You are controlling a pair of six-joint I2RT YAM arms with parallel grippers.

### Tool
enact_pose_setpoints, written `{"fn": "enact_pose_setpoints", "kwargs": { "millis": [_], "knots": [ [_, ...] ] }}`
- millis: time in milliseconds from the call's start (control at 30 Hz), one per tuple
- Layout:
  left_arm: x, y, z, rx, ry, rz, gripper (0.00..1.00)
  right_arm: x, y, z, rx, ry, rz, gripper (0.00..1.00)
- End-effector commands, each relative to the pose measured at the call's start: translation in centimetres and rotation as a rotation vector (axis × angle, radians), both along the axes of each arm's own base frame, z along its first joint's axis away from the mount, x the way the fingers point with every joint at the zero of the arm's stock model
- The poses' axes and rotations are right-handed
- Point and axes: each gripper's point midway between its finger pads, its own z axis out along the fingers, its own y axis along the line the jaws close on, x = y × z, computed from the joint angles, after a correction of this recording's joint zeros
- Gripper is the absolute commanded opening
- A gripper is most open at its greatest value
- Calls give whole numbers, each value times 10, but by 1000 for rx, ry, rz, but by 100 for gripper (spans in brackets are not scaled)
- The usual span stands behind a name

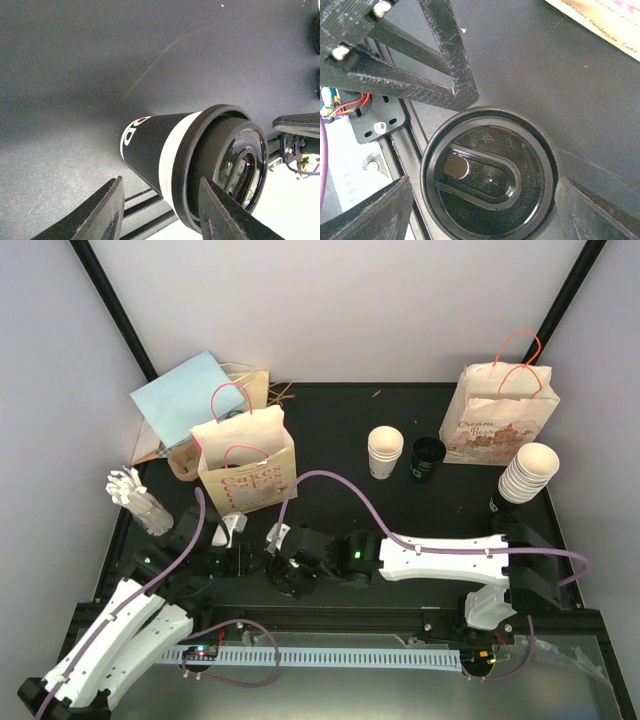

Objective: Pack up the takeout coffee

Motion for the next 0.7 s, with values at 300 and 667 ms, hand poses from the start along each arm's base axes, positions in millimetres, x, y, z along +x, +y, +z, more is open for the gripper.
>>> {"fn": "enact_pose_setpoints", "kwargs": {
  "millis": [300,667],
  "knots": [
    [-1,-13,7,-98,-20,-64,38,-1,8,-7,-46,-26,17,77],
    [-1,-10,-2,-69,-1,-59,34,2,9,-11,-87,-58,5,76]
  ]
}}
